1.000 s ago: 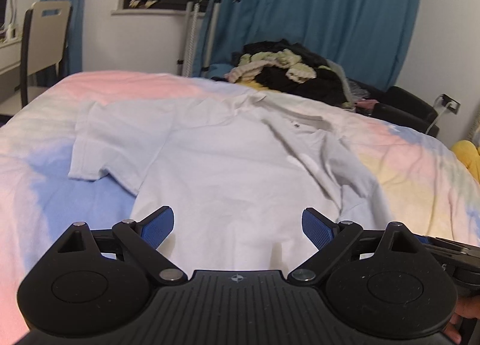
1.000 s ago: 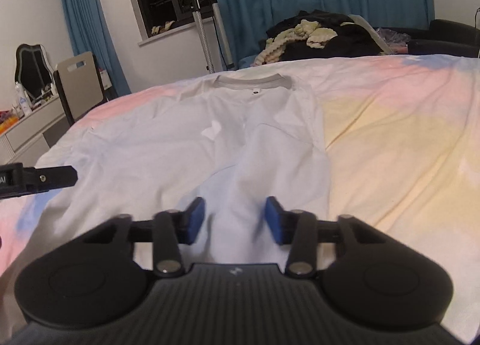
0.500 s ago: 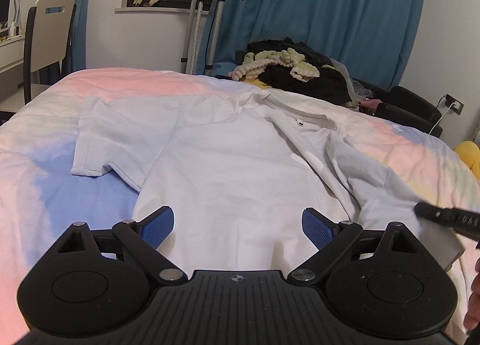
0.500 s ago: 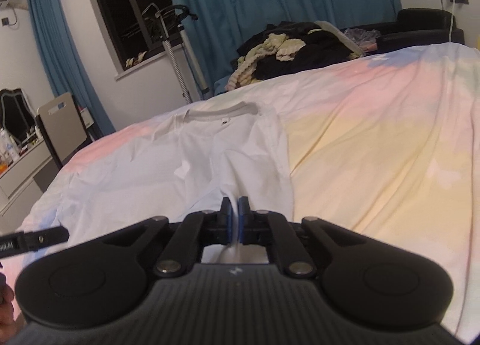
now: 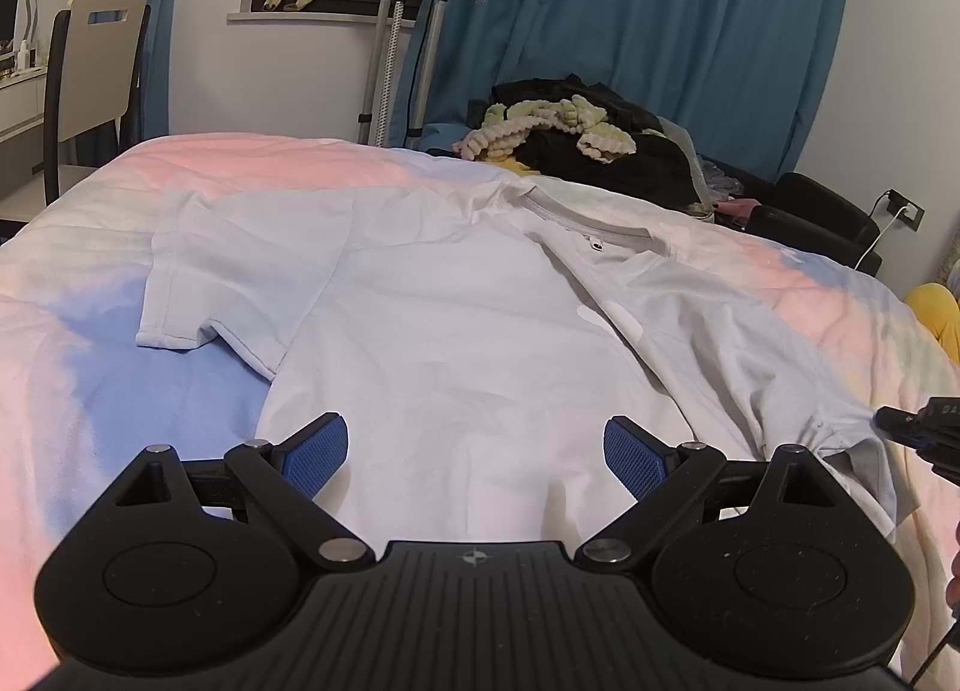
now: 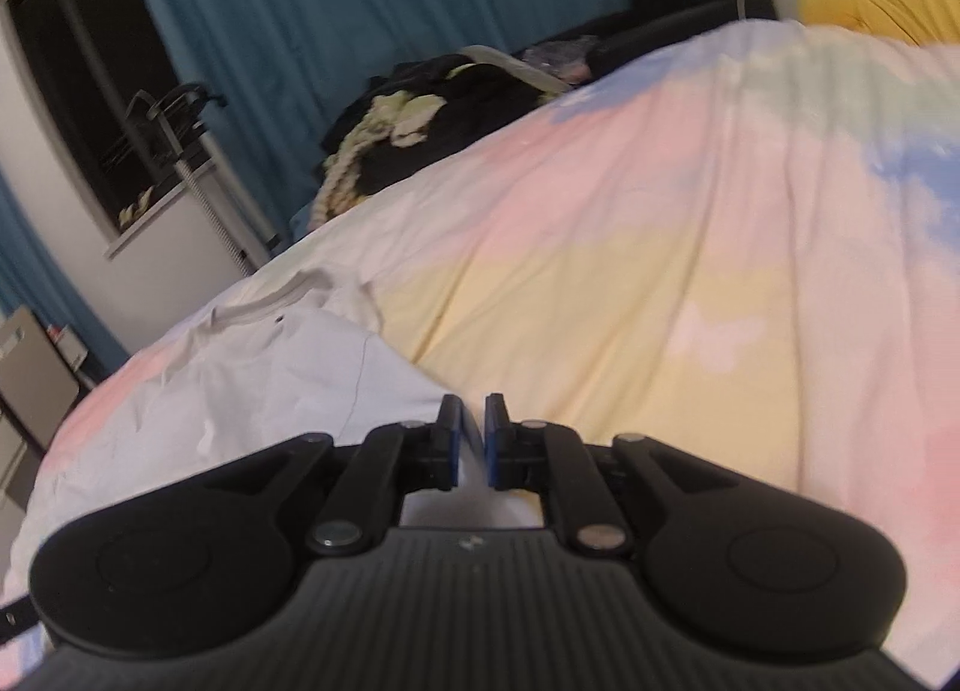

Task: Fold clothes
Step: 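Grasp the shirt hem with the right gripper and pull it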

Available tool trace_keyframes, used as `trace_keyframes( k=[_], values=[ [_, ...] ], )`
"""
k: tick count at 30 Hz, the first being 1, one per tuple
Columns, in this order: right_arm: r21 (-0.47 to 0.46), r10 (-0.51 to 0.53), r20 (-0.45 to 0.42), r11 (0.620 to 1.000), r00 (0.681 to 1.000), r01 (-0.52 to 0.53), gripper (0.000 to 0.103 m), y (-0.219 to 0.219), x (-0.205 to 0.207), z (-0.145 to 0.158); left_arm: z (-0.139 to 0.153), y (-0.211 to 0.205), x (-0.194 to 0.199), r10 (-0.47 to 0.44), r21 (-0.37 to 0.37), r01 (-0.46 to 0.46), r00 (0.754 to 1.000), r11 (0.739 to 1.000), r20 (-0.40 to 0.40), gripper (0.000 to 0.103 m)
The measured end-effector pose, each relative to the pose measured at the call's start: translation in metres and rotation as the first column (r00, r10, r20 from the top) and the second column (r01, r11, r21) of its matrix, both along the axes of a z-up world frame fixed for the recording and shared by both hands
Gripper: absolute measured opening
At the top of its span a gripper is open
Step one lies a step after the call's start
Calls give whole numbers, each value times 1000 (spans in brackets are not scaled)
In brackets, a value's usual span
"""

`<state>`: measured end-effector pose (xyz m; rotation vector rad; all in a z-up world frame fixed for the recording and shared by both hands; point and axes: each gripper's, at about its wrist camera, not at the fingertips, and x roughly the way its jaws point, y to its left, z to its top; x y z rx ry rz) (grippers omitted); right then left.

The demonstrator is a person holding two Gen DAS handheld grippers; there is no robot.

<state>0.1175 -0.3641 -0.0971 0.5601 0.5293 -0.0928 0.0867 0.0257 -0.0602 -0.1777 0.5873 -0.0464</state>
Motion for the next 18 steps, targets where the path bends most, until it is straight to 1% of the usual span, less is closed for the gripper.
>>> trace_keyframes(
  k=[2,3,4,6,8,9,10,12,13,15,18],
  values=[
    [23,-33,10,999,999,33,14,-8,-5,4,1,0,-1,-4,-9,4,1000,1000,3,94],
    [34,-50,15,998,999,50,21,-12,-8,6,1,0,-2,-7,-12,7,1000,1000,3,94],
    [56,-75,16,996,997,74,35,-16,-11,7,1,0,-2,-10,-15,11,1000,1000,3,94],
    [116,-116,6,987,993,115,47,-26,-17,7,1,0,-3,-19,-20,20,1000,1000,5,94],
    [202,-138,-27,969,990,140,47,-36,-23,1,2,-2,-4,-28,-24,29,1000,999,7,94],
    [258,-144,-57,954,988,154,49,-40,-27,-3,2,-2,-4,-33,-27,33,999,999,6,94],
    [314,-149,-88,934,985,169,52,-44,-31,-8,2,-3,-4,-38,-30,38,999,999,5,94],
    [416,-136,-137,891,981,181,52,-48,-39,-20,2,-4,-4,-47,-35,47,999,998,4,94],
    [446,-124,-162,876,979,185,52,-48,-43,-23,2,-4,-4,-51,-37,51,999,998,3,94],
    [463,-107,-202,865,973,192,52,-46,-48,-27,2,-5,-3,-58,-41,58,998,998,1,94],
    [437,-105,-228,877,968,198,52,-43,-49,-27,2,-6,-4,-67,-42,67,998,997,1,94]
  ],
)
